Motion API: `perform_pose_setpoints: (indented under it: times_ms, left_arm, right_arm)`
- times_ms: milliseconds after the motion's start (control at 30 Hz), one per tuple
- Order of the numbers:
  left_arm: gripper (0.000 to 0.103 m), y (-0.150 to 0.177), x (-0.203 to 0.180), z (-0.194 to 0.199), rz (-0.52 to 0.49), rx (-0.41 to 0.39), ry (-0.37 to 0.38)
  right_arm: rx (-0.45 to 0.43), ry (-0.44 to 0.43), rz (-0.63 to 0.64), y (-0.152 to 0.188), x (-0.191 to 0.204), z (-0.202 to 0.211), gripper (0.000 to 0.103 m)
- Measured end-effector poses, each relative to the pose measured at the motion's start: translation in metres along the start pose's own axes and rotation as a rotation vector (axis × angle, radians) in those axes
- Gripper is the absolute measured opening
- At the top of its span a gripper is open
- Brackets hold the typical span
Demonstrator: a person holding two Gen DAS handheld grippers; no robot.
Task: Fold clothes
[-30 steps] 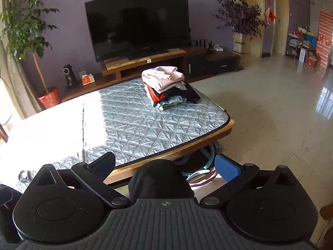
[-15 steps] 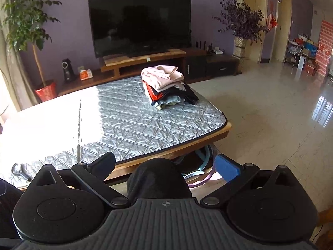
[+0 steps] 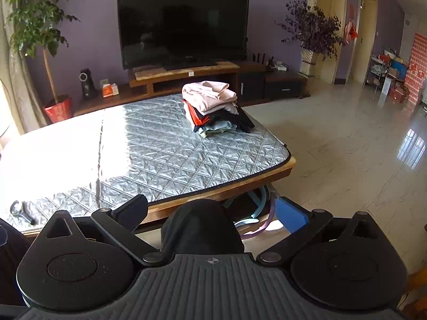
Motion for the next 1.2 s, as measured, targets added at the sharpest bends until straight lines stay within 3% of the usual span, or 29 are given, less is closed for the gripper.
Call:
perform_pose_setpoints:
  times_ms: [1200]
  left_arm:
    - [0.102, 0.0075, -0.0007, -0.0049, 0.018, 0.016, 0.017]
  right_arm:
    - [0.000, 0.018, 0.029, 0.0053, -0.0025, -0.0072, 0.103]
Point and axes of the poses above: each gripper's, at about its wrist camera, not at the fingertips, and z roughly against the way its jaws point, x to its left, y to its underside, the point moved 8 cm from there along -z, roughly the way its jaws point, and after that the axes turned 7 degrees about -x, right-handed, at the moved point
